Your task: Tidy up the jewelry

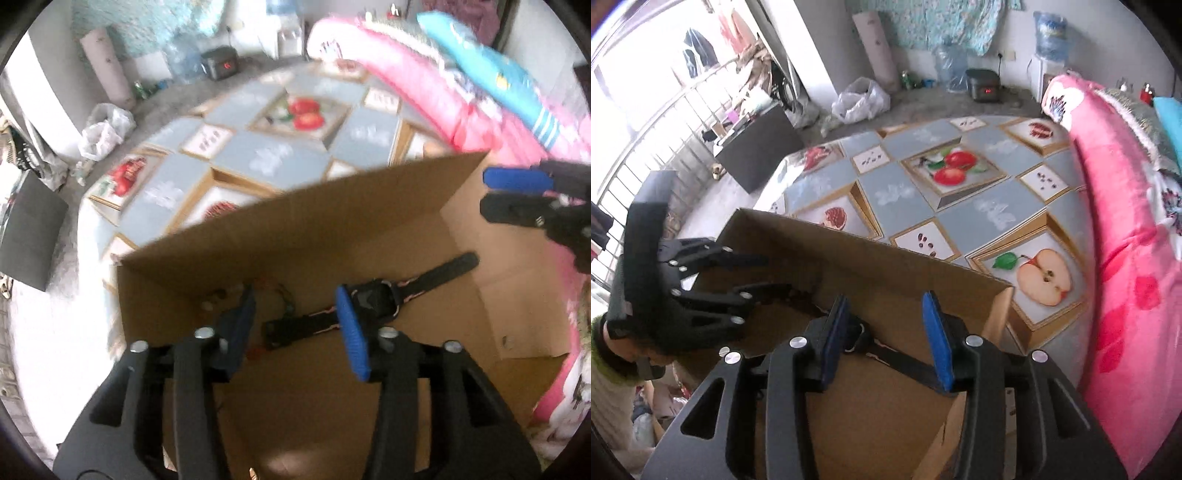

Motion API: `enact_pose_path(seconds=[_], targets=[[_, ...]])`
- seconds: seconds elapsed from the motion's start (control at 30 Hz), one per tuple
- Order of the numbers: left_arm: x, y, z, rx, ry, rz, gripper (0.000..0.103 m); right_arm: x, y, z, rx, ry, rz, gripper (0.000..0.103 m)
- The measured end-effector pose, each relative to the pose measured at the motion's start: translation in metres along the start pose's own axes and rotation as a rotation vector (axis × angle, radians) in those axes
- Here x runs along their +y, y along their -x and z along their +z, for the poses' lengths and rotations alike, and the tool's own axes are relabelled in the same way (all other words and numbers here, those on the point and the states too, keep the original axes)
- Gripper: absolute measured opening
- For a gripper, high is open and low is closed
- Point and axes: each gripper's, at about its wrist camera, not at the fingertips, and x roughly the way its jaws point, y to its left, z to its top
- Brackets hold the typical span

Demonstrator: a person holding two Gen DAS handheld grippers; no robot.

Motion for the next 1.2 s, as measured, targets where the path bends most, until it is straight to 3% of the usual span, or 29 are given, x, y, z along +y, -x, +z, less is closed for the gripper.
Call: enact_pose_path(seconds=[0.13, 0.33, 0.5, 0.7, 0.9, 1.2], targets=[[0.011, 0.05, -0.019, -0.119, 0.046, 0.028, 0.069, 0.015, 0.007, -0.006, 0.014, 0.05, -0.016, 0.041], [0.038, 0.125, -0.088, -0.295, 0.183, 0.014, 0.077, 0.042, -0.014, -0.014, 0.151, 0.077, 0.075, 0.041], [0.054, 0.151, -0.157, -0.348, 0.267, 0.012, 0.079, 0.052, -0.069, -0.022, 0.372, 0.033, 0.122, 0.041], [0.081, 0.154, -0.213, -0.36, 0.389, 0.03, 0.08, 0.055, -0.115, -0.029, 0.511, -0.047, 0.077, 0.041], [0.113, 0.144, -0.237, -0.344, 0.485, 0.035, 0.08, 0.057, -0.133, -0.025, 0.496, -0.048, -0.034, 0.041], [0.113, 0.135, -0.237, -0.356, 0.476, 0.026, 0.08, 0.066, -0.119, -0.02, 0.336, 0.004, -0.133, 0.041]])
